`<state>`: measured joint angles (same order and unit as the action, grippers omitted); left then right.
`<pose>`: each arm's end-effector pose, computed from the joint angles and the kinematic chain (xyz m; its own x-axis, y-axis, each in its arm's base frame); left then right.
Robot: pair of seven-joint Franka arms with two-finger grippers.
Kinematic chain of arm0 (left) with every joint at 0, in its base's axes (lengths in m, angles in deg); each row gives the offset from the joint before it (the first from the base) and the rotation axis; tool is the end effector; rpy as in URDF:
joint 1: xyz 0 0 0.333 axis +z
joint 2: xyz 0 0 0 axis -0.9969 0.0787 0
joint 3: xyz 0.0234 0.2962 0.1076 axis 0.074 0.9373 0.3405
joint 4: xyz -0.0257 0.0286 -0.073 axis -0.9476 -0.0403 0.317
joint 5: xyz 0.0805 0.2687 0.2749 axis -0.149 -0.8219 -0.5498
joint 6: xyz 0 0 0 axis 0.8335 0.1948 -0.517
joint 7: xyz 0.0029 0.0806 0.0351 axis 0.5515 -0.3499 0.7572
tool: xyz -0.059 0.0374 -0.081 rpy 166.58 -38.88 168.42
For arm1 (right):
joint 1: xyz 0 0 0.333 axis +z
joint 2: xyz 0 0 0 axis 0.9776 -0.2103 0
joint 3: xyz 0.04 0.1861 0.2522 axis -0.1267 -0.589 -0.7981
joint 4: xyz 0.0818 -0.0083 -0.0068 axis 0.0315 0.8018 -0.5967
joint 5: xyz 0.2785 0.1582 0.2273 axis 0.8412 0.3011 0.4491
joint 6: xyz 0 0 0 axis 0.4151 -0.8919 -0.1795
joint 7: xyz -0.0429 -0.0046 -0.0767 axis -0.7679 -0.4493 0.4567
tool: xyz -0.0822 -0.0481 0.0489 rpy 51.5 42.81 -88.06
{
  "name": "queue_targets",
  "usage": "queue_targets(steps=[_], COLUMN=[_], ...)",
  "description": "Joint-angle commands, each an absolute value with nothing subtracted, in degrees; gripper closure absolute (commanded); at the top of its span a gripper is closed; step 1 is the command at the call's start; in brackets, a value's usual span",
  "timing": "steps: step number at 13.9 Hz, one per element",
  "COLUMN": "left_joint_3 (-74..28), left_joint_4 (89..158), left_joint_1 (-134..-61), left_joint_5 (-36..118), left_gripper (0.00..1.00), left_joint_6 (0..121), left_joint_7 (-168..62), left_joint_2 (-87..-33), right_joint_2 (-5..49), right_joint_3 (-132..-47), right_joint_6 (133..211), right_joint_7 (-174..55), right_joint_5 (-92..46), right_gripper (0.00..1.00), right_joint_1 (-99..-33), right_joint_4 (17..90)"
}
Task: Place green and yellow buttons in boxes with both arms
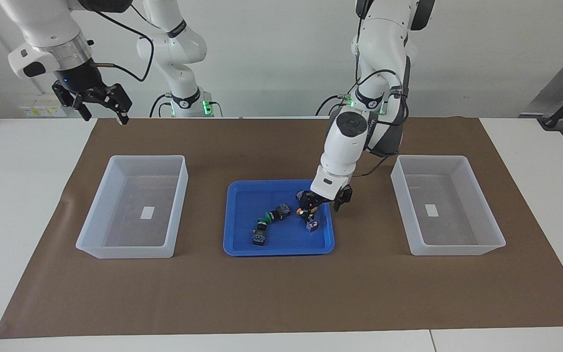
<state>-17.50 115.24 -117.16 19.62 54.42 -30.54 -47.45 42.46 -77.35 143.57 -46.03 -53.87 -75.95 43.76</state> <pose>0.5788 -0.3311 0.3577 0.9779 0.1858 0.0962 0.1735 -0.9770 0.1238 0.5218 -0.0287 0.6421 0.9887 -0.1498 0.0060 -0.1498 -0.9887 -0.0018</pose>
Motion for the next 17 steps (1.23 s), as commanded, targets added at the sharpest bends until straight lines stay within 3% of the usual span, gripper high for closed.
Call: queue_targets(steps=[1,14,17], left_joint_3=[-16.5,-16.5,-16.5], left_joint_4=[118.0,119.9,121.3], left_joint_1=[-119.6,-118.4,-118.5], left_joint_5=[20.2,23.9,23.9], left_gripper=[0.00,0.00,0.10], left_joint_6=[56.6,54.2,54.8], left_joint_7=[-25.5,-12.9,-11.9], left_joint_2=[-48.0,-48.8,-49.2], right_joint_2=[44.0,43.8,43.9], right_joint_3=[-78.2,-79.6,-79.6], right_joint_6=[144.3,145.1,145.9], right_joint_7=[-46.3,-46.4,-46.2], right_joint_5=[-54.5,-54.4,-54.4], right_gripper=[0.00,0.00,0.00], right_joint_1=[-76.2,-76.3,-76.3], right_joint_4=[45.9,46.4,46.9])
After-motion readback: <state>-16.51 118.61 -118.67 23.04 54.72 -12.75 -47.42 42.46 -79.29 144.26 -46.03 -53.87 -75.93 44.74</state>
